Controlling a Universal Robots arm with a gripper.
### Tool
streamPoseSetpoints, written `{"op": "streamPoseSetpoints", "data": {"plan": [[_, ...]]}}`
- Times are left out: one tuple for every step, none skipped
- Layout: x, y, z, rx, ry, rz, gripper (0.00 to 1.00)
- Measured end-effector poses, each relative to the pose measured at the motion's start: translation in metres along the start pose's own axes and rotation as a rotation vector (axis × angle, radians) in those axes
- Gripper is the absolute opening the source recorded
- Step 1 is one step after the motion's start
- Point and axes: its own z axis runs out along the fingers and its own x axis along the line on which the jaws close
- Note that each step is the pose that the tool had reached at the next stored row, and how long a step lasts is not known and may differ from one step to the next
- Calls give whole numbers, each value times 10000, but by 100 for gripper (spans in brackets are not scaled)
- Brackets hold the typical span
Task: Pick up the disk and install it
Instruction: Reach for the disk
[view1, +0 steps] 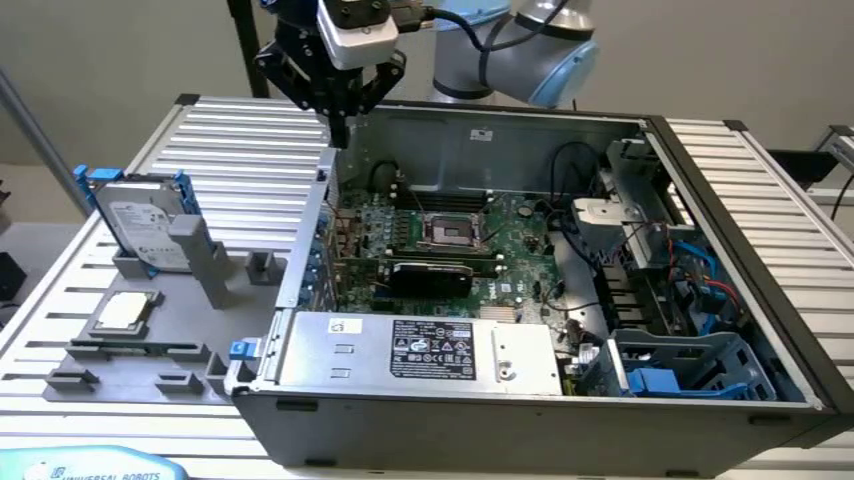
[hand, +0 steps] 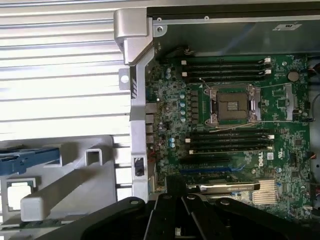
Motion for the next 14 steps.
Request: {"op": "streamPoseSetpoints", "data": {"plan": [[46, -1, -1, 0, 0, -1, 11], [94, -2, -2, 0, 0, 0, 11], [137, -2, -3, 0, 0, 1, 11], [182, -1, -3, 0, 0, 0, 11], [227, 2, -4, 0, 0, 0, 11], [275, 5, -5, 0, 0, 0, 11], [320, 9, -5, 0, 0, 1, 11], [367, 14, -5, 0, 0, 0, 11], [412, 19, -5, 0, 0, 0, 11], [458, 25, -5, 0, 0, 1, 11], [504, 32, -5, 0, 0, 0, 11], [549, 40, -5, 0, 0, 0, 11], [599, 48, -5, 0, 0, 0, 11], [645, 56, -5, 0, 0, 1, 11]]}}
